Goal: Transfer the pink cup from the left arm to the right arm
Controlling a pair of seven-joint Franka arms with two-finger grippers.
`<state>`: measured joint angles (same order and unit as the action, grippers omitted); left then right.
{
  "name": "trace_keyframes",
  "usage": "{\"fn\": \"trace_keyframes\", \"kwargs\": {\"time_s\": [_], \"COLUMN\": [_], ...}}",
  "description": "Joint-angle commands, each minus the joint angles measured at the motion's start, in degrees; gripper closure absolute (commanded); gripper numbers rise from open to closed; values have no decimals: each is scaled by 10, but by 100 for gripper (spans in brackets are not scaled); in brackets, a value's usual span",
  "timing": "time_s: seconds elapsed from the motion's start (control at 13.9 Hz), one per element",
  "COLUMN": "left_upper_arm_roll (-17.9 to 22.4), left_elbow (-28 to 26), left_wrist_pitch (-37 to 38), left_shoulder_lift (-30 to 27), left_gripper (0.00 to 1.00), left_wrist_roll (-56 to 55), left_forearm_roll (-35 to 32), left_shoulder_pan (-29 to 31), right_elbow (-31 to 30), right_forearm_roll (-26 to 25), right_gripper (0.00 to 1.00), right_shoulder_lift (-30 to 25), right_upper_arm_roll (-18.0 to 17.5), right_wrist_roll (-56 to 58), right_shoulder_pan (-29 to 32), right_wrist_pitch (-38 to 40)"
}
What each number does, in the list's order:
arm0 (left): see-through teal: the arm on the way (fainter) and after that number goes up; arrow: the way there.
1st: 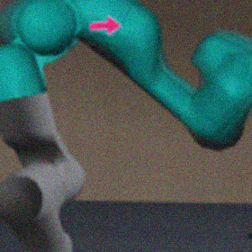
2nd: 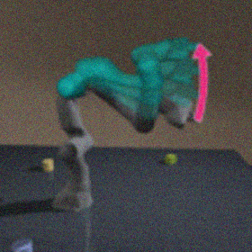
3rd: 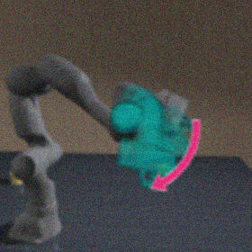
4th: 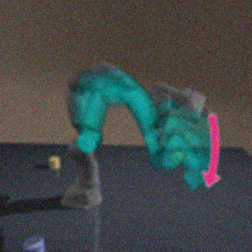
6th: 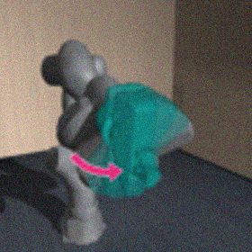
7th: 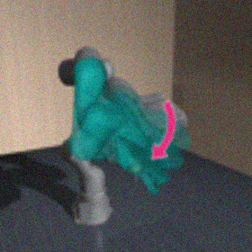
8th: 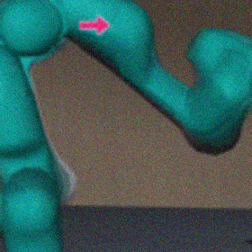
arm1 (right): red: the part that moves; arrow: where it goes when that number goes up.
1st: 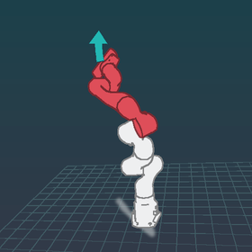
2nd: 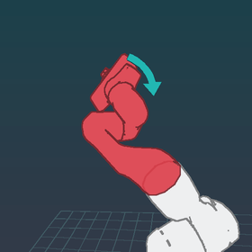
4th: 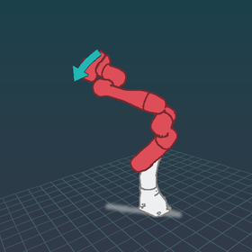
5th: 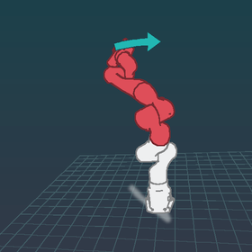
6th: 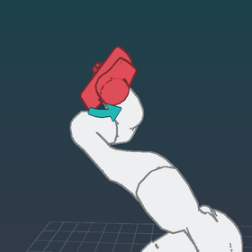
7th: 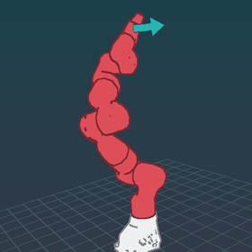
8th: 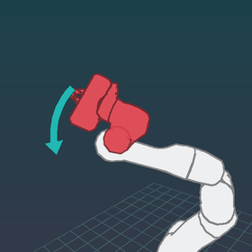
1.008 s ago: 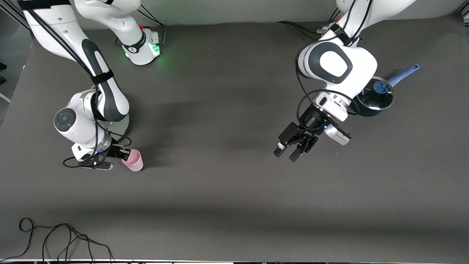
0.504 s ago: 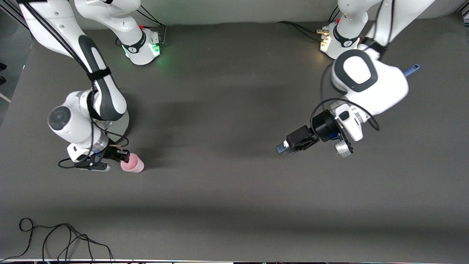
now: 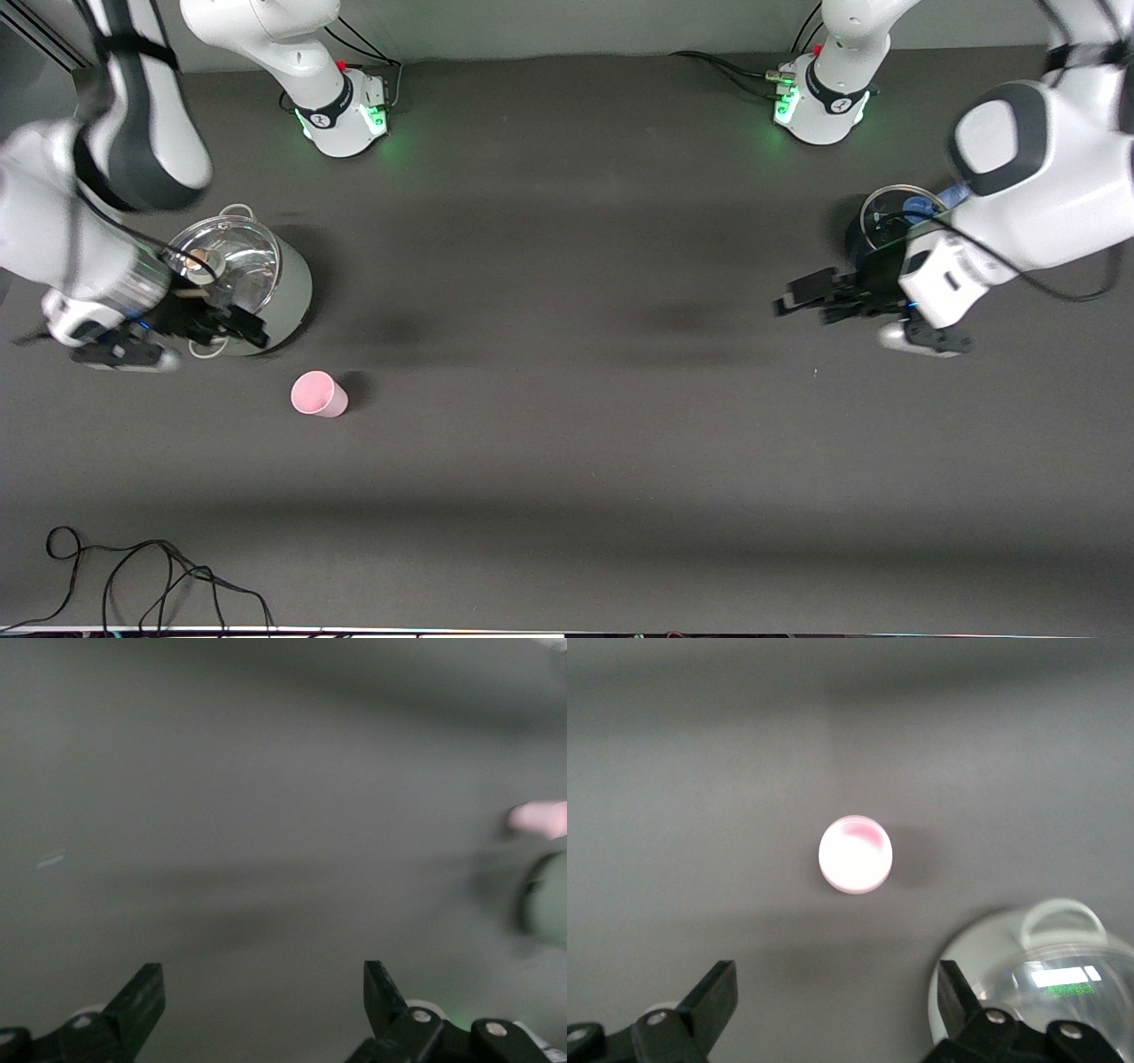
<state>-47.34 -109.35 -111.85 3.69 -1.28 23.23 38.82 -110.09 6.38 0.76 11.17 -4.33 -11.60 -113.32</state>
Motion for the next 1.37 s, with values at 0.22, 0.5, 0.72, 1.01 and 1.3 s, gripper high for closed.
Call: {"fn": "trace_keyframes", "kwargs": {"time_s": [0.22,0.5,0.72,1.01,1.3], "left_upper_arm_roll": [70,70,73,314,463], "left_elbow": [72,129,129,129,130], "left_wrist_pitch": [173,263,272,259,226], "left_shoulder_lift": [-45,-45,-46,-41,-39], "left_gripper": [0,0,0,0,0], "left_wrist_roll": [-8,-8,-8,-7,-6], "left_forearm_roll": [-147,-179,-198,-214,-214], "left_shoulder_pan": [1,2,-10,-245,-407], "right_elbow": [169,177,177,175,173], "right_forearm_roll": [-47,-49,-49,-49,-49], "right_gripper": [0,0,0,0,0], "right_shoulder_lift": [-15,-17,-15,-16,-17], "right_upper_arm_roll": [32,32,29,30,31], "right_wrist_roll": [14,14,14,17,20], "right_shoulder_pan": [-4,-6,-9,-8,-4], "right_wrist_pitch": [265,288,287,289,296]}}
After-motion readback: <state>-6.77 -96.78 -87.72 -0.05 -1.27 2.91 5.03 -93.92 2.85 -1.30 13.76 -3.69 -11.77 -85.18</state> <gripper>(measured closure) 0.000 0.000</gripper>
